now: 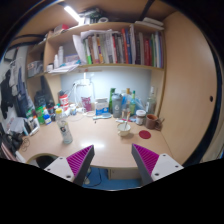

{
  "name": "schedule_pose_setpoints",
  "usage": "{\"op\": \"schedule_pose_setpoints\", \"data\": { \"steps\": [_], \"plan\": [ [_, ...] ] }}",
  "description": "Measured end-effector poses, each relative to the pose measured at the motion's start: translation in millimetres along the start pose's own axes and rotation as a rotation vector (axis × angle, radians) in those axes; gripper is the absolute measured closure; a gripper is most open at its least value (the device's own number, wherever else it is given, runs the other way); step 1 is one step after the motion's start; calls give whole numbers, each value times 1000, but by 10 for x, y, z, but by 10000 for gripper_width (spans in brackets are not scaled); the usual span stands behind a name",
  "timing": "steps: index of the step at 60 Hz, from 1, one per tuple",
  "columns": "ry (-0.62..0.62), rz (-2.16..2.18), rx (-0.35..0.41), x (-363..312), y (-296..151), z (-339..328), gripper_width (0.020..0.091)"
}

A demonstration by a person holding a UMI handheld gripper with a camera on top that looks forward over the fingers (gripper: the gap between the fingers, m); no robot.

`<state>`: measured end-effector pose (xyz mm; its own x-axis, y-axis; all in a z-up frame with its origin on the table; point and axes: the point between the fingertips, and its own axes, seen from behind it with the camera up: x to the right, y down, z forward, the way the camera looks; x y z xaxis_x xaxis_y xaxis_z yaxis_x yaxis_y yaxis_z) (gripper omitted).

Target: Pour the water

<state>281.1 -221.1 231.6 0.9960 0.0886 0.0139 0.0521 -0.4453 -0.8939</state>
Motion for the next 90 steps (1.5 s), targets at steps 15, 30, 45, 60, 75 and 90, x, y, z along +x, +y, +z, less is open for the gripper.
{"op": "schedule_pose_setpoints", "data": {
  "steps": [15,30,45,60,75,90],
  "plan": [
    [119,86,-7,-531,249,-197,269],
    [120,61,0,-1008,335,-257,272],
    [-12,5,63,-1763,277,232,267],
    [-159,-59,102,-2619,296,1435,265],
    [-230,-98,110,-3105,251,2761,266],
    [-262,-94,162,-3338,161,3483,336]
  ]
}}
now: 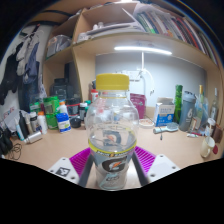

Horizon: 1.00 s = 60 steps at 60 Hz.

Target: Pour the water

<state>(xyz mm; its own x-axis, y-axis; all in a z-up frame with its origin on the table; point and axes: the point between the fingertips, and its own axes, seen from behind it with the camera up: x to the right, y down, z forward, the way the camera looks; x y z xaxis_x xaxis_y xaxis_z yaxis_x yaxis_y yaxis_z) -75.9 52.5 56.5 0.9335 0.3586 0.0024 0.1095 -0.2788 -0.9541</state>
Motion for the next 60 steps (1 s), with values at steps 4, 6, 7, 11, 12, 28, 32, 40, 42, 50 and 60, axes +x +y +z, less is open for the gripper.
{"op": "schedule_pose_setpoints", "data": {
  "steps": [4,6,7,11,12,28,32,40,42,50,60],
  "plan": [
    [9,19,14,25,-5,62,514],
    [15,15,31,26,-15,66,522],
    [19,5,40,31,-18,62,530],
    [28,-7,51,26,-15,54,555],
    [27,-10,47,32,-11,49,565],
    [-23,20,-64,63,41,98,668],
    [-44,99,-80,169,-116,34,668],
    [-61,462,-18,787,-808,-152,666],
    [-66,581,-6,992,-944,-191,667],
    [-105,1105,-5,1736,-1167,-295,670],
    [-218,1715,-26,2296,-1010,-327,671]
  ]
}}
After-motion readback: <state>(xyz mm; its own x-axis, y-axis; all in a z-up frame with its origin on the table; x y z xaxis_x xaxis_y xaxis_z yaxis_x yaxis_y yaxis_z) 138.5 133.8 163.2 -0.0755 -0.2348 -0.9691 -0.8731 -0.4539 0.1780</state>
